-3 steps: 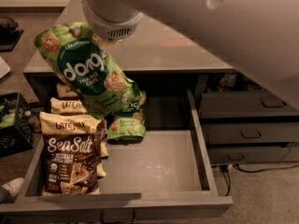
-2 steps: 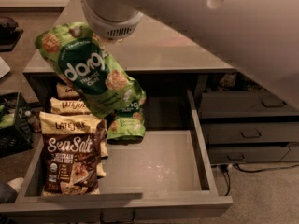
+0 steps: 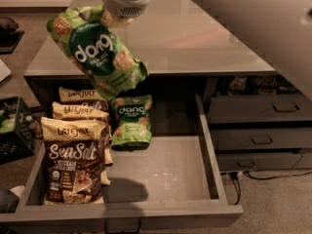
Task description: Pick green rice chip bag from top drawer and place on counter
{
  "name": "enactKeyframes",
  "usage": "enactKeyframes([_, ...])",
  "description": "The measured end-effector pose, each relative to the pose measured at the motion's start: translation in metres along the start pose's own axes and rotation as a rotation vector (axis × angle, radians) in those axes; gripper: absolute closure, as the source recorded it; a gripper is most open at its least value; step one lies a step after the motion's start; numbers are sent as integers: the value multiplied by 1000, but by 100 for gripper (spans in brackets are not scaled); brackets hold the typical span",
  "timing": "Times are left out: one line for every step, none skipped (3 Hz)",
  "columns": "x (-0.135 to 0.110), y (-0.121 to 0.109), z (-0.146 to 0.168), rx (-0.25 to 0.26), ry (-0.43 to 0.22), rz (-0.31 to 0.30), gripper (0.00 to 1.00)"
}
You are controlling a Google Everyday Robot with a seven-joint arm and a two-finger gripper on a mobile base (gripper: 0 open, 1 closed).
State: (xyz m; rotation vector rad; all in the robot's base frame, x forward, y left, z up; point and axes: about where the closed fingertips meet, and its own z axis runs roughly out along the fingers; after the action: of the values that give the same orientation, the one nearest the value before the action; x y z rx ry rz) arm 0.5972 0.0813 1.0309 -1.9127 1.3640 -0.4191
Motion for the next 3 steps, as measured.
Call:
enactKeyframes([24,-22,30,-10,-33,51,100])
enactKeyframes([24,-22,30,-10,-33,51,100])
enactKeyframes([36,-43,39,10,-63,84,100])
